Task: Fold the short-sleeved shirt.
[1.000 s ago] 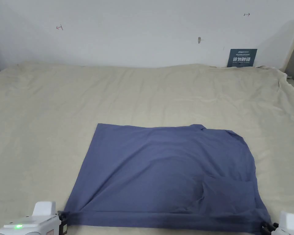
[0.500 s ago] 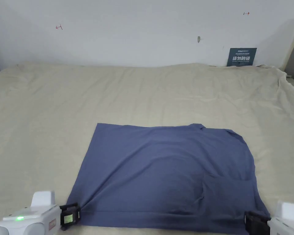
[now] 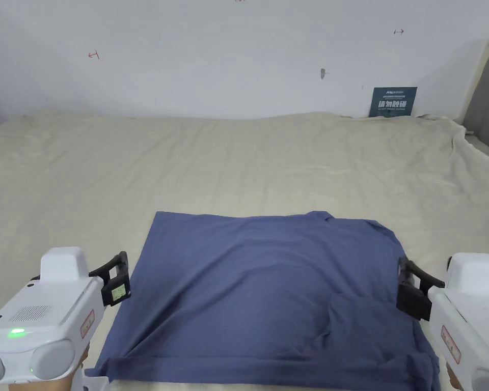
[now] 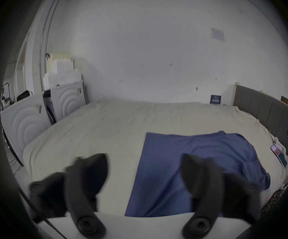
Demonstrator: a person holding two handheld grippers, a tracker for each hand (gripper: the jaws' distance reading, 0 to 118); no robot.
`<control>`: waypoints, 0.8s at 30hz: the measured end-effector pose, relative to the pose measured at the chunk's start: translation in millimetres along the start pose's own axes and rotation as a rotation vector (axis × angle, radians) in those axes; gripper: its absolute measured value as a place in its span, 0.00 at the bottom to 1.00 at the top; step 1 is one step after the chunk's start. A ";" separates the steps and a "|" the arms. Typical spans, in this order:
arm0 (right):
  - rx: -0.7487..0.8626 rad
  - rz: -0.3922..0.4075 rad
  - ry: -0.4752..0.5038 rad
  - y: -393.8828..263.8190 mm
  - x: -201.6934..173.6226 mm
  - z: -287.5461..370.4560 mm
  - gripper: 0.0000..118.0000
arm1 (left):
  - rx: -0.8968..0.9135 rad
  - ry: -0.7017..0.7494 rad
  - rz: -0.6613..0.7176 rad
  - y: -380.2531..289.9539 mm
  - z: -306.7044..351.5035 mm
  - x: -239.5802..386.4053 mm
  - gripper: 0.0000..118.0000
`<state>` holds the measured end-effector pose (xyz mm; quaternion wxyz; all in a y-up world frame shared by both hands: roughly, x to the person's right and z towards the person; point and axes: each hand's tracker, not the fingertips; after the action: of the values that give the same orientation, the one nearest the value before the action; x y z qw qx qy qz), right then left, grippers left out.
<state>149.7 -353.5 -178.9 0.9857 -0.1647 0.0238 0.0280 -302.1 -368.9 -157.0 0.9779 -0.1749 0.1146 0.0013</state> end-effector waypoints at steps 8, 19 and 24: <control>0.038 0.000 0.016 -4.3 -0.4 5.9 0.00 | -0.037 -0.080 0.022 -14.0 1.8 -0.1 0.00; 0.008 -0.021 0.022 -10.7 5.1 4.8 0.00 | -0.240 -0.070 0.018 -27.6 -14.2 -13.9 0.00; -0.013 -0.031 0.020 -15.0 8.2 3.2 0.00 | -0.447 -0.040 0.083 -51.9 -35.9 -34.3 0.28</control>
<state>158.9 -366.2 -171.5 0.9846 -0.1719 0.0309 0.0111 -341.3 -428.6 -164.4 0.9159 -0.3825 0.0992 0.0702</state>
